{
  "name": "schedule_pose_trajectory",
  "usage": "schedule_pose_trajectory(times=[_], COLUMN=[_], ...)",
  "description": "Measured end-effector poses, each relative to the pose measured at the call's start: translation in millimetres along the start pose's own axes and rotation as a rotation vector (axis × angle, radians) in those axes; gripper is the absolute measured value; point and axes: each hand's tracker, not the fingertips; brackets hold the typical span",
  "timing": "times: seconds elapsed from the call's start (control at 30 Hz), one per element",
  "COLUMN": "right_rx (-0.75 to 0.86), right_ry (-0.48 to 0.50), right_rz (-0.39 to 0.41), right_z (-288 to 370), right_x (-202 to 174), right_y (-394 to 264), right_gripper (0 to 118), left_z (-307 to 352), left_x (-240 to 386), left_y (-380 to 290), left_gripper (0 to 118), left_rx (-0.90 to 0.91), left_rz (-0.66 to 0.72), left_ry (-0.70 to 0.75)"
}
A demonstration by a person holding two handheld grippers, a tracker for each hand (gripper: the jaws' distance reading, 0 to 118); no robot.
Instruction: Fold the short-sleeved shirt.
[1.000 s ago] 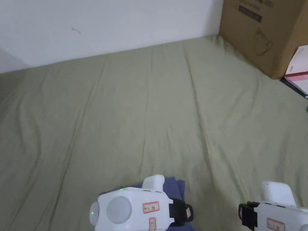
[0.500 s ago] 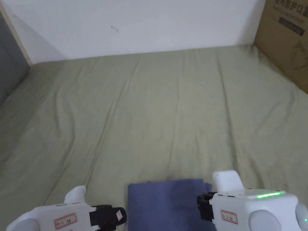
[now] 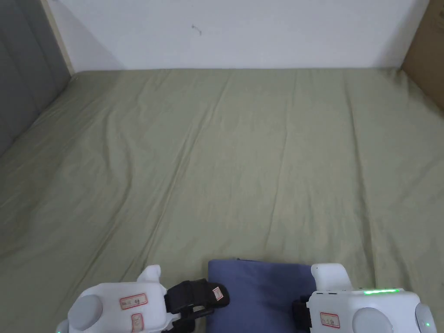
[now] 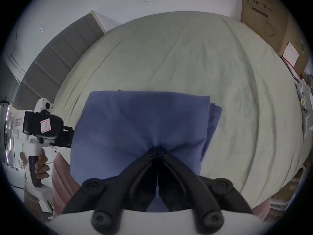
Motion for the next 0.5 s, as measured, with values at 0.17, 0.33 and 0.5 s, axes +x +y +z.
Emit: schedule_pose_trajectory(times=[0.17,0.33,0.5], right_rx=[-0.007,-0.018,-0.008], right_ry=[-0.005,0.002,-0.026], right_rz=[0.005,-0.01,0.045], right_z=[-0.7,4.8,17.7], right_x=[2.7,-2.0,-18.9], right_y=[1.0,3.6,6.9], right_gripper=[0,0,0], left_z=[-26.6,-33.8,-23.9], left_x=[0.0,-31.3,-15.4], left_y=[3.4,14.6,17.9], left_gripper=[98,39,37], left_rx=[-0.053,-0.072,-0.096], left_rz=[0.025,0.02,-0.046], left_ry=[-0.116,-0.074,-0.058])
